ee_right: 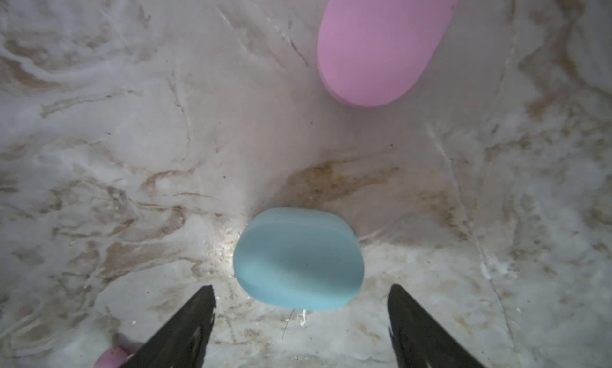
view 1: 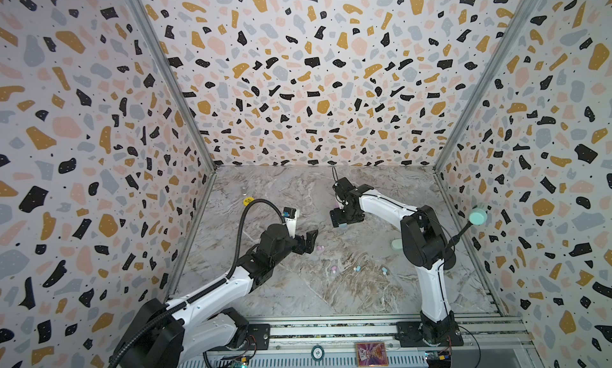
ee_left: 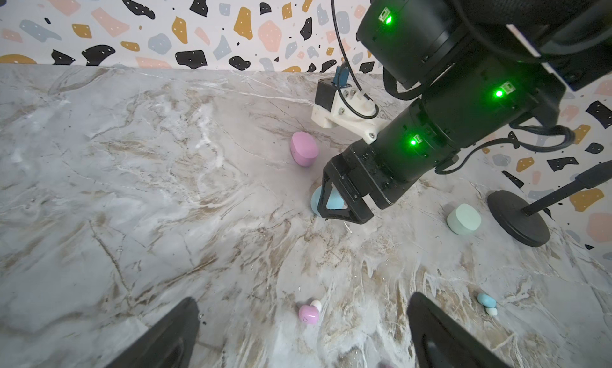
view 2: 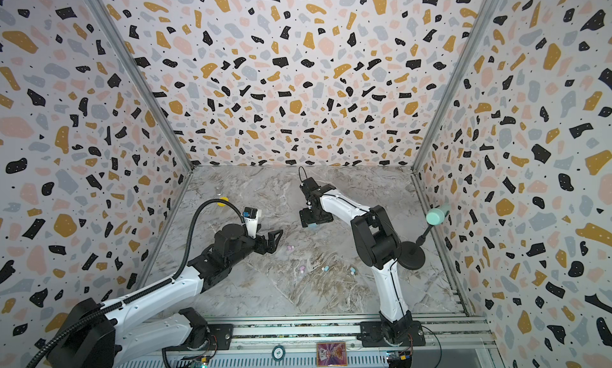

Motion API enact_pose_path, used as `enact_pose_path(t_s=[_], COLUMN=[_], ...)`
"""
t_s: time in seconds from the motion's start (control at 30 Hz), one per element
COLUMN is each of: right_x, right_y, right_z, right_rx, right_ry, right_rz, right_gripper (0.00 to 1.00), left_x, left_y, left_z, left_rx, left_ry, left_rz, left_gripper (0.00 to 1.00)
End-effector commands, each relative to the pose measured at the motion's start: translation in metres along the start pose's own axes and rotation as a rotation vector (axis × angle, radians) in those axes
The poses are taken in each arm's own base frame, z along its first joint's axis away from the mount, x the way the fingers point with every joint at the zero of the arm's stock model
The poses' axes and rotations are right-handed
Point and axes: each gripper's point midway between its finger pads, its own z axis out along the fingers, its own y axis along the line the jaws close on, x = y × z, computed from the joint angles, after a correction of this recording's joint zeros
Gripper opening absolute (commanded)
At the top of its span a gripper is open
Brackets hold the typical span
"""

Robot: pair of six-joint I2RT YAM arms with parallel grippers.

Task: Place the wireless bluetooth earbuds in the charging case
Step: 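Move the right gripper to the light-blue case and close on it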

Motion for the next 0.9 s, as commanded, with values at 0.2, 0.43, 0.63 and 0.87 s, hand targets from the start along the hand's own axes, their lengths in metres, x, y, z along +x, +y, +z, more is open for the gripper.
enact_pose_path(t_s=[0.2,0.43,0.63,0.87], right_x=[-0.009,-0.015,-0.017,-0.014], right_y=[0.003,0.007,0.009,0.008], right_z=[0.002,0.004,0.007,0.011], right_rx=[0.017,0.019,0.019,0.031], right_ry=[-0.015,-0.034,-0.035,-0.015], right_rz=[-0.019,-0.028,-0.029,-0.031], right_gripper=[0.75,0.71,0.66,0.64], left_x=[-0.007,-0.008,-0.007,-0.008], left_y=[0.001,0.0,0.002,0.002], left_z=[-0.002,-0.001,-0.002,-0.002], left_rx=[0.013,0.015,0.01,0.014], left_ry=[-0.041,-0.042,-0.041,-0.042], left_rz=[-0.021,-0.023,-0.026,-0.026], left_gripper=[0.99,0.98,0.98,0.98])
